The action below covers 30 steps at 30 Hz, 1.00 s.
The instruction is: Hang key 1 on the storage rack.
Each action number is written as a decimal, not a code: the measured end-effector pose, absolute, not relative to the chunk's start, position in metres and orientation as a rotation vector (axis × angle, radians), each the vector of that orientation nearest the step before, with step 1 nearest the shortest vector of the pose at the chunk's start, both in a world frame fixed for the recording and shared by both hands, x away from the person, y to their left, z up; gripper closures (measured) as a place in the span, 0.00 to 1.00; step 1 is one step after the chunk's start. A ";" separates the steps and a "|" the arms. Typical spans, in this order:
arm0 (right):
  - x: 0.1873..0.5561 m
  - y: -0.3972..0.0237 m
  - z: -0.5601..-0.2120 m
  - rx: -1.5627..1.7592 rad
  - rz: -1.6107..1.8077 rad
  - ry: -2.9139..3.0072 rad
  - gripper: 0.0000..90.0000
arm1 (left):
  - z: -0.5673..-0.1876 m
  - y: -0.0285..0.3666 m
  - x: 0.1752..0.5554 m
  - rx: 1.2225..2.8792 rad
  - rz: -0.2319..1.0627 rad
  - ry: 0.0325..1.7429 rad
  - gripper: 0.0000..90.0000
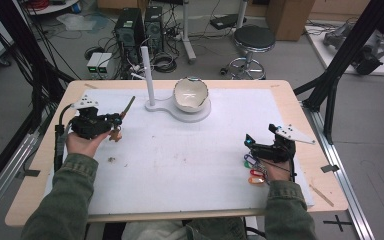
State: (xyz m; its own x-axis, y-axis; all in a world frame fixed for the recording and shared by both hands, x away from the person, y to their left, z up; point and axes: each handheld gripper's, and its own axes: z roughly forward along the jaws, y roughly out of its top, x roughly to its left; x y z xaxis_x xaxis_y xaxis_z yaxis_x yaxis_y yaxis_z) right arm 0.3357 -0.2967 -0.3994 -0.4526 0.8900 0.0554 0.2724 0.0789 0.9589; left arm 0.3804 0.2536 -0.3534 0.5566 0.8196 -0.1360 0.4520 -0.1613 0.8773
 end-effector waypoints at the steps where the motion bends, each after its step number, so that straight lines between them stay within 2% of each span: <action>1: 0.336 -0.297 -0.399 1.150 1.393 1.790 0.01 | -0.350 0.255 0.382 1.788 0.469 1.055 0.86; 8: 0.335 -0.298 -0.399 1.156 1.390 1.779 0.01 | -0.333 0.261 0.393 1.769 0.510 1.073 0.86; 16: 0.335 -0.299 -0.398 1.161 1.387 1.775 0.01 | -0.329 0.269 0.403 1.702 0.487 1.080 0.86; 24: 0.336 -0.299 -0.399 1.167 1.383 1.780 0.01 | -0.322 0.274 0.419 1.726 0.537 1.128 0.86; 30: 0.336 -0.299 -0.399 1.158 1.381 1.781 0.01 | -0.315 0.281 0.438 1.720 0.517 1.168 0.86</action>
